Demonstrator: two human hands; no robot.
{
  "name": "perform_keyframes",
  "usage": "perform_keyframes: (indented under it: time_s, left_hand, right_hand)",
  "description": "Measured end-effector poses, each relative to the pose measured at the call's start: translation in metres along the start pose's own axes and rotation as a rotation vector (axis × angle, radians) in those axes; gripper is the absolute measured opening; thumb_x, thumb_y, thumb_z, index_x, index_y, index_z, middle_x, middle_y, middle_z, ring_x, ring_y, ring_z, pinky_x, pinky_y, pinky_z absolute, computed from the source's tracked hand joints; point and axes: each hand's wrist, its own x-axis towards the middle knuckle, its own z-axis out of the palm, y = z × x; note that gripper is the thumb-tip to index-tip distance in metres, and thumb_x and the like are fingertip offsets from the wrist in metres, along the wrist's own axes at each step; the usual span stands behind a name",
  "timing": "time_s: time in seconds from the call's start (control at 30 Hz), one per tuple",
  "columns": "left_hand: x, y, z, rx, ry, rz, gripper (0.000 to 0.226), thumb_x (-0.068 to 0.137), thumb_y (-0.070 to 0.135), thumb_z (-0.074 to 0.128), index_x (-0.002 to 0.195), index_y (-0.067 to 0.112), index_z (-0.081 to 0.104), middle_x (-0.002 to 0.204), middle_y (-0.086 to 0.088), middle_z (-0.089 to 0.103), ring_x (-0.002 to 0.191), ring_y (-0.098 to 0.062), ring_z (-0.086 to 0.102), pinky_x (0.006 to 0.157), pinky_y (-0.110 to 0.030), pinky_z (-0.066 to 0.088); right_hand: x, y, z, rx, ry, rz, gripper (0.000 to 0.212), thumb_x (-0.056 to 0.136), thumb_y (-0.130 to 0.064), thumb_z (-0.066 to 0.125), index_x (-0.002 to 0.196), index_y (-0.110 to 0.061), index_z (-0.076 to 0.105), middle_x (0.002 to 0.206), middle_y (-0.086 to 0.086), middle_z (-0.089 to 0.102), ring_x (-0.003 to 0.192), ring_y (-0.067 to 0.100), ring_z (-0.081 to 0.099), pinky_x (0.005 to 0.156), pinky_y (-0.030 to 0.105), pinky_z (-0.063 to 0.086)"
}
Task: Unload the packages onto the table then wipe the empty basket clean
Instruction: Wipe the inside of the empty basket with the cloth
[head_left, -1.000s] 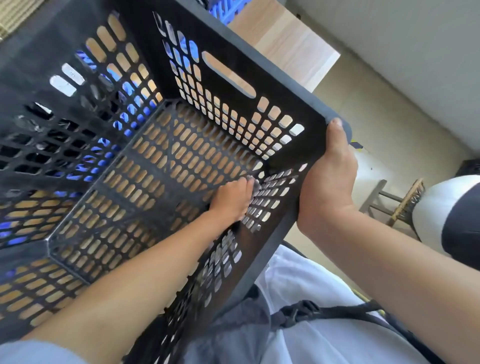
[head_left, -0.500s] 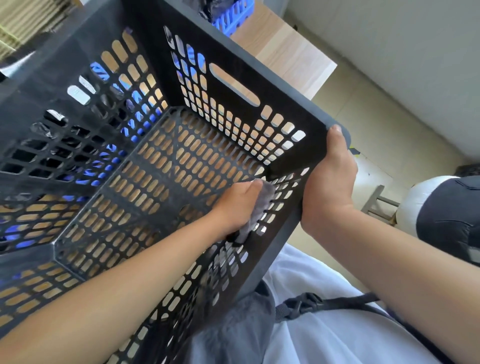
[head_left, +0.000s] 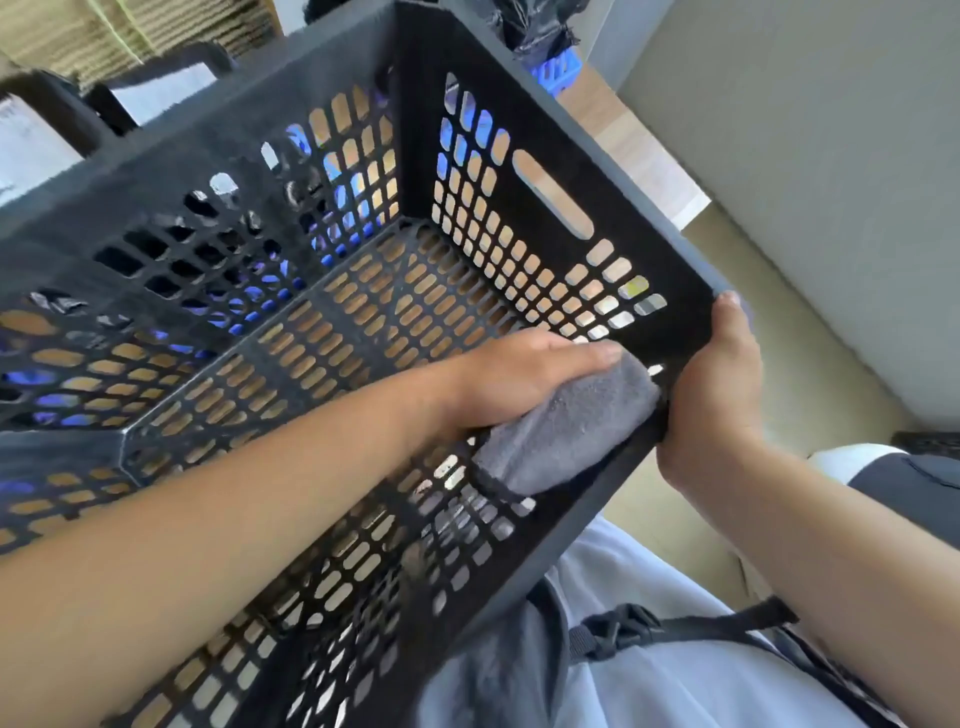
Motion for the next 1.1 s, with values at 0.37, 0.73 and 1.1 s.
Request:
perform_keyframes:
  time_s: [0.37, 0.73, 1.1]
  left_hand:
    - [0.026, 0.013, -0.049, -0.136, 0.48, 0.002, 0.01, 0.091, 0.022, 0.062, 0.087, 0.015, 0.056, 0.083, -0.007, 0.061, 0.068, -0.02, 0.063, 0.054, -0.026, 0.053]
    - [-0.033, -0.017, -0.059, -0.324, 0.922, -0.182, 0.023, 0.094, 0.026, 0.06, 0.097, 0.006, 0.069, 0.071, -0.01, 0.067, 0.047, -0.021, 0.063, 0.047, -0.027, 0.053]
    - [-0.105, -0.026, 0.026, -0.101, 1.305, -0.38, 0.026, 0.096, 0.043, 0.056, 0.1, 0.019, 0.065, 0.095, 0.001, 0.072, 0.091, -0.016, 0.069, 0.088, -0.041, 0.056]
  right_hand:
    - [-0.051, -0.038, 0.031, -0.832, -0.568, -0.588, 0.04, 0.084, -0.026, 0.067, 0.123, -0.03, 0.059, 0.12, -0.003, 0.063, 0.112, 0.012, 0.059, 0.099, 0.034, 0.046]
    - [-0.013, 0.007, 0.131, -1.377, -1.07, -0.546, 0.034, 0.067, -0.022, 0.088, 0.095, -0.013, 0.069, 0.089, 0.003, 0.072, 0.083, 0.021, 0.068, 0.076, 0.035, 0.057]
    - [-0.002, 0.051, 0.164, -2.048, -1.494, -1.081, 0.013, 0.083, -0.011, 0.067, 0.094, -0.006, 0.062, 0.081, 0.007, 0.06, 0.079, 0.027, 0.056, 0.058, 0.027, 0.041]
